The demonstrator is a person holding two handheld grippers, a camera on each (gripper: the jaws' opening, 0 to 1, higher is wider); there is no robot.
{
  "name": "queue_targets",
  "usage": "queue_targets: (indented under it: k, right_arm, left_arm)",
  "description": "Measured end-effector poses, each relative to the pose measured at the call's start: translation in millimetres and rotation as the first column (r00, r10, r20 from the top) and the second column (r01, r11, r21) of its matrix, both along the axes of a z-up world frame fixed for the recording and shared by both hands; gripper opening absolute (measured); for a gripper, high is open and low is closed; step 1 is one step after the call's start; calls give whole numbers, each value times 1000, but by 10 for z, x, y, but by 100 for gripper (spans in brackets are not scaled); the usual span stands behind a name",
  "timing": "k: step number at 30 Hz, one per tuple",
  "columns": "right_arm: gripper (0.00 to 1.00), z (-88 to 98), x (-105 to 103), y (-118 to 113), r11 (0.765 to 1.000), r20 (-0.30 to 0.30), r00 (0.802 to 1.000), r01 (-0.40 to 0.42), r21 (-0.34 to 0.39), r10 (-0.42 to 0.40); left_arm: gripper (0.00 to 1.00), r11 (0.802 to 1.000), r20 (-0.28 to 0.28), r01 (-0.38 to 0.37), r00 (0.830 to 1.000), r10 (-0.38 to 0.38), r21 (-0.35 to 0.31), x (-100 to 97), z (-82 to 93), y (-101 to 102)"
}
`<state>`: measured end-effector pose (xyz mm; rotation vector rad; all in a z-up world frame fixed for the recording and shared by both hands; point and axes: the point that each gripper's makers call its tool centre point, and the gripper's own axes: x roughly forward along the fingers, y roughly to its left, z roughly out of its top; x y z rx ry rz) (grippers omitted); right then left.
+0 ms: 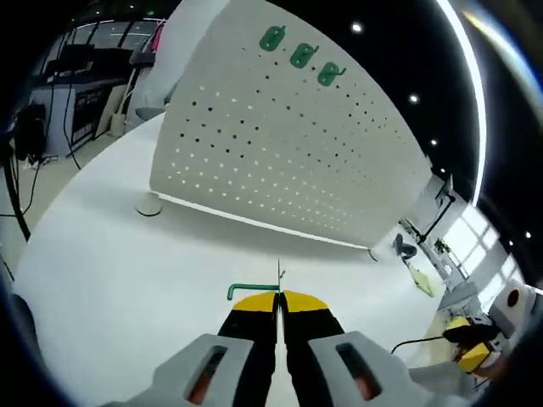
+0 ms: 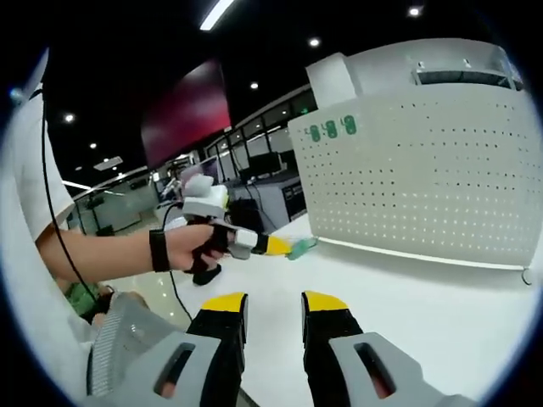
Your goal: Insert the hook assembly into the mounting plate slot until the hook locks in place.
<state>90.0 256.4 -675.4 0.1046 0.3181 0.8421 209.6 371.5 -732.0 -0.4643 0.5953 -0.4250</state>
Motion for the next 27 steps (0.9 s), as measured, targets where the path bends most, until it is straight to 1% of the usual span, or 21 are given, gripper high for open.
queue_targets:
  k: [6,9,11,13,16,17,19,20,23,27]
  right_arm:
    - [25,46,-24,2,1000,20,1000,-15,8,15]
    - [25,97,-36,-14,1000,35,999,-18,22,18]
    - [25,92,-35,-26,999,39,999,-19,26,18]
    - [25,78,-43,-30,999,35,999,-26,26,25]
    - [25,82,-55,-43,999,41,999,-36,20,35]
    - [25,91,-56,-50,999,45,998,-36,23,35]
    - [25,102,-54,-55,999,50,998,-39,27,37]
    - [25,106,-55,-53,999,52,998,-44,27,42]
    - [25,107,-50,-50,998,61,997,-57,17,56]
    - [25,154,-11,-69,998,77,995,-62,17,60]
  left_arm:
    - [1,998,-12,1,1000,-1,-57,-172,89,-126]
    - [1,997,-10,6,1000,-7,-75,-248,137,-187]
    - [1,995,-6,9,1000,-9,-95,-283,168,-230]
    - [1,992,-20,25,999,-28,-120,-333,185,-292]
    - [1,991,-16,33,999,-35,-130,-391,238,-340]
    - [1,990,-8,70,997,-71,-124,-437,261,-394]
    - [1,989,-11,76,997,-78,-124,-467,283,-429]
    - [1,987,-21,87,996,-91,-136,-496,301,-459]
    - [1,984,-22,106,994,-111,-144,-546,352,-498]
    - [1,980,-36,111,992,-119,-166,-626,429,-532]
